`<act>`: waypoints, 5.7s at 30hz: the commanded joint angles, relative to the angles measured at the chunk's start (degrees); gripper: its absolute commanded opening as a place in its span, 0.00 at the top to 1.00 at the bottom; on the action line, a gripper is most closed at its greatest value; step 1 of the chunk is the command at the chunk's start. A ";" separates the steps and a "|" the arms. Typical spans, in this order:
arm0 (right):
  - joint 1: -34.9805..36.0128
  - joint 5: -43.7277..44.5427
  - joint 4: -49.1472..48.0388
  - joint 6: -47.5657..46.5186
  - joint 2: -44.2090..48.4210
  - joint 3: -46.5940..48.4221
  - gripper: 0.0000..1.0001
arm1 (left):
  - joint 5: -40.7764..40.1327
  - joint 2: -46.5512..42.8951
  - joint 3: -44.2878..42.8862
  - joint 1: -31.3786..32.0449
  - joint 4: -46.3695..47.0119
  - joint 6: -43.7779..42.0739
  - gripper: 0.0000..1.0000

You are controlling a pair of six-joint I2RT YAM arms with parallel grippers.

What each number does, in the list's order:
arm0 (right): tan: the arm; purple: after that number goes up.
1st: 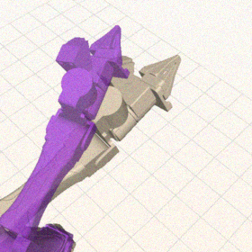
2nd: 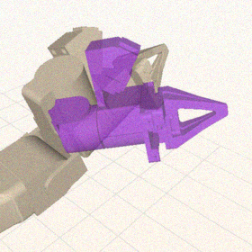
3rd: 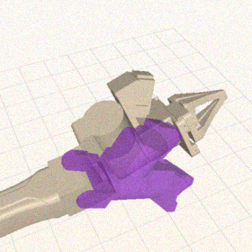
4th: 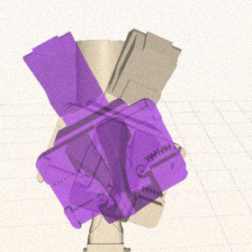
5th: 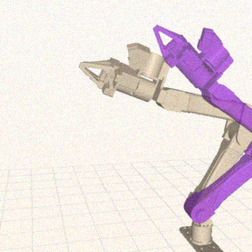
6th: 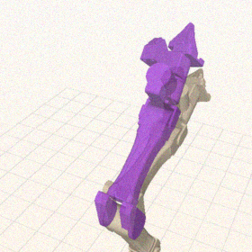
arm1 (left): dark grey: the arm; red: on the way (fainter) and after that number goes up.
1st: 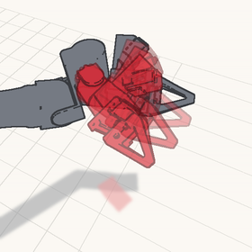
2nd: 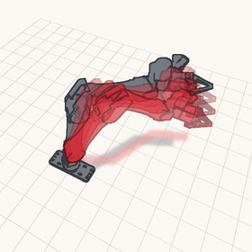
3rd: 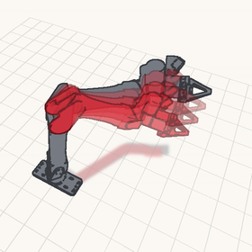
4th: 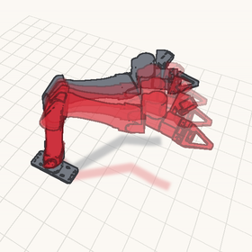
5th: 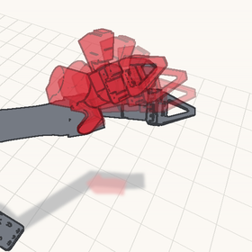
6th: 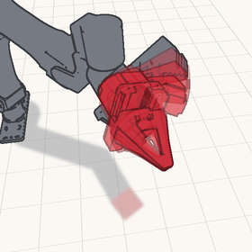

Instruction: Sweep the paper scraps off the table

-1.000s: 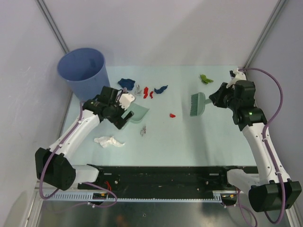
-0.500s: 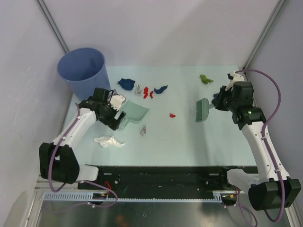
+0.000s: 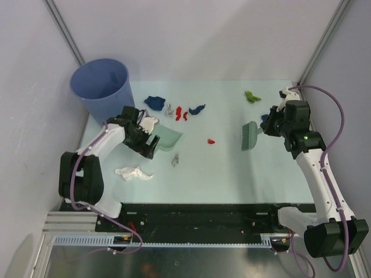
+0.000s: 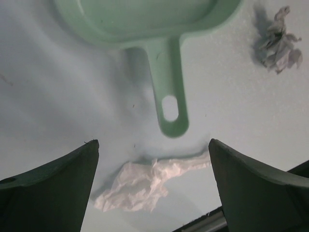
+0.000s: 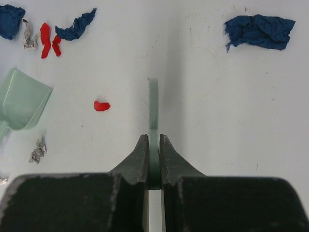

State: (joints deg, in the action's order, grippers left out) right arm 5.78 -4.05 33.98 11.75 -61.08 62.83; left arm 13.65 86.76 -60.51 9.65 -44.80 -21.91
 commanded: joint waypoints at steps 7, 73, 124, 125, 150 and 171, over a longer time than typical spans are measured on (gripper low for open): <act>-0.42 3.00 1.36 -0.76 3.16 2.56 1.00 | -7.75 9.21 -5.05 8.19 5.24 2.75 0.04; 26.54 8.71 -10.70 -53.16 -33.78 7.42 1.00 | -12.77 -14.25 3.91 8.19 1.73 -12.80 1.00; 13.81 19.95 -3.30 -16.58 -19.69 10.03 1.00 | -8.72 11.65 -15.06 36.05 -12.07 -8.68 1.00; 14.51 20.22 -3.74 -16.67 -20.48 10.12 1.00 | -9.16 12.72 -15.86 36.40 -12.16 -8.24 1.00; 29.55 -2.91 -3.06 3.90 -13.21 10.12 1.00 | -8.65 24.61 -25.36 30.26 -13.83 -6.83 1.00; 26.13 27.78 -11.04 -6.30 12.56 17.33 1.00 | 2.17 3.77 -29.65 16.91 -12.95 -3.93 1.00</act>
State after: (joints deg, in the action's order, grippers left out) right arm 33.45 16.53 24.97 7.99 -49.52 78.67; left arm 12.58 97.84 -84.99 29.93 -58.02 -28.62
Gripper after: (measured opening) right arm 0.076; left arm 0.318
